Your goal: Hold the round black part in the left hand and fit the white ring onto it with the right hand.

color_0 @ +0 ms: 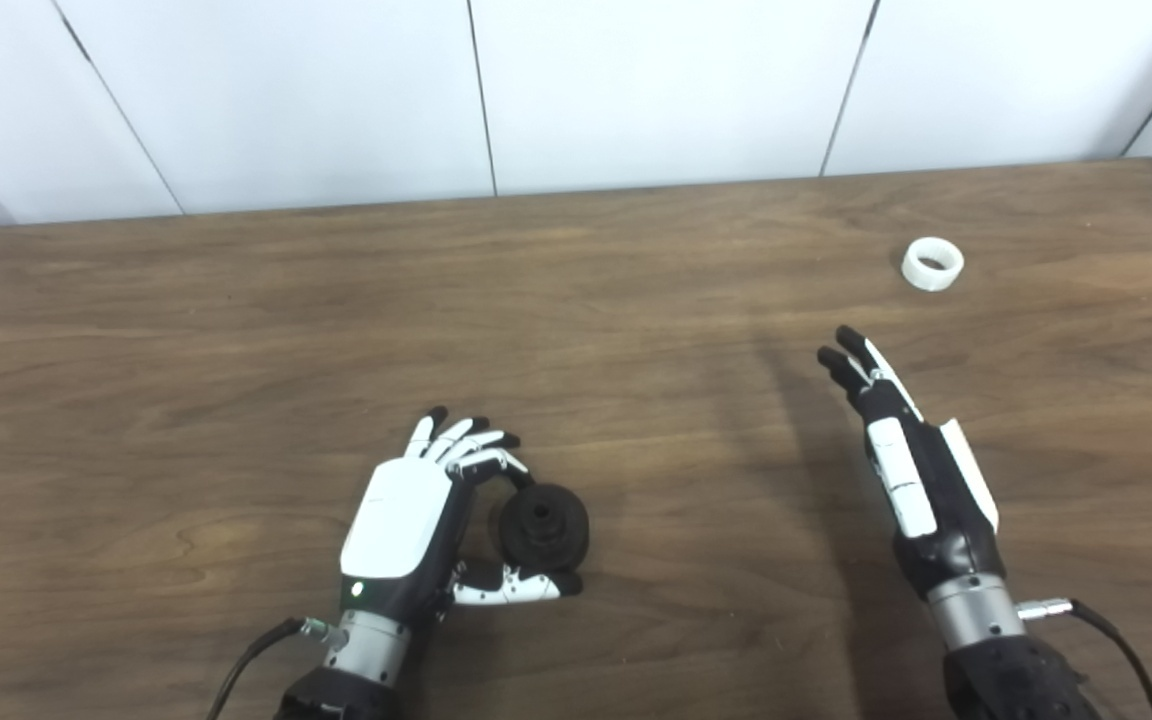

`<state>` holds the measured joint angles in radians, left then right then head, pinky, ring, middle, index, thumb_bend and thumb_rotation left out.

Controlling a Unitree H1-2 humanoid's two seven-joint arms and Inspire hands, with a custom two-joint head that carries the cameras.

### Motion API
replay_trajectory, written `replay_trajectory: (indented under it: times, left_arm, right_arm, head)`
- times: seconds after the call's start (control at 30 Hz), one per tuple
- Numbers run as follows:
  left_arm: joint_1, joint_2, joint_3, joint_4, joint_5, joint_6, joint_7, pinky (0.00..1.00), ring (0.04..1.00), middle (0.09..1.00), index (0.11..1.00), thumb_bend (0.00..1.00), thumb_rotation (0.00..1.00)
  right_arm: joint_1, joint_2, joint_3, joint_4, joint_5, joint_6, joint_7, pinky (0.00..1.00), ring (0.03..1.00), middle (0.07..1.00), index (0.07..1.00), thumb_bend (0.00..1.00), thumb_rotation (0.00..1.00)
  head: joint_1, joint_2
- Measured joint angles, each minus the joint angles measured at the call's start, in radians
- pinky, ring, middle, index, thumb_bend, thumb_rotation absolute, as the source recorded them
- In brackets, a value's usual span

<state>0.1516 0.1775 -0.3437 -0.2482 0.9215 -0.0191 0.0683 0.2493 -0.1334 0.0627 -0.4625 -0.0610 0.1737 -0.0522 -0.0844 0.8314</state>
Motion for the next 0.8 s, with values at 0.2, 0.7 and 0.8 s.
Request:
replay_trajectory:
  times: [0.2, 0.7, 0.8]
  left_arm:
    - [-0.001, 0.000, -0.015, 0.001, 0.040, 0.000, 0.009, 1.00, 0.884, 0.784, 0.486, 0.52, 0.05]
    - [-0.003, 0.000, -0.020, 0.004, 0.053, -0.002, 0.010, 1.00, 0.878, 0.780, 0.486, 0.52, 0.05]
    - [-0.002, 0.009, -0.012, 0.008, 0.044, -0.016, 0.013, 1.00, 0.874, 0.776, 0.486, 0.52, 0.05]
  right_arm:
    - [-0.003, -0.002, -0.025, -0.025, 0.014, 0.026, -0.004, 1.00, 0.946, 0.910, 0.939, 0.51, 1.00]
    - [-0.217, -0.079, -0.056, -0.075, -0.267, 0.279, 0.054, 0.84, 0.873, 0.877, 0.837, 0.54, 0.78]
    - [-0.277, -0.098, -0.079, -0.072, -0.370, 0.297, 0.120, 0.81, 0.858, 0.868, 0.833, 0.53, 0.68]
  head:
    - [0.006, -0.002]
    - [-0.115, -0.017]
    - [-0.156, -0.026]
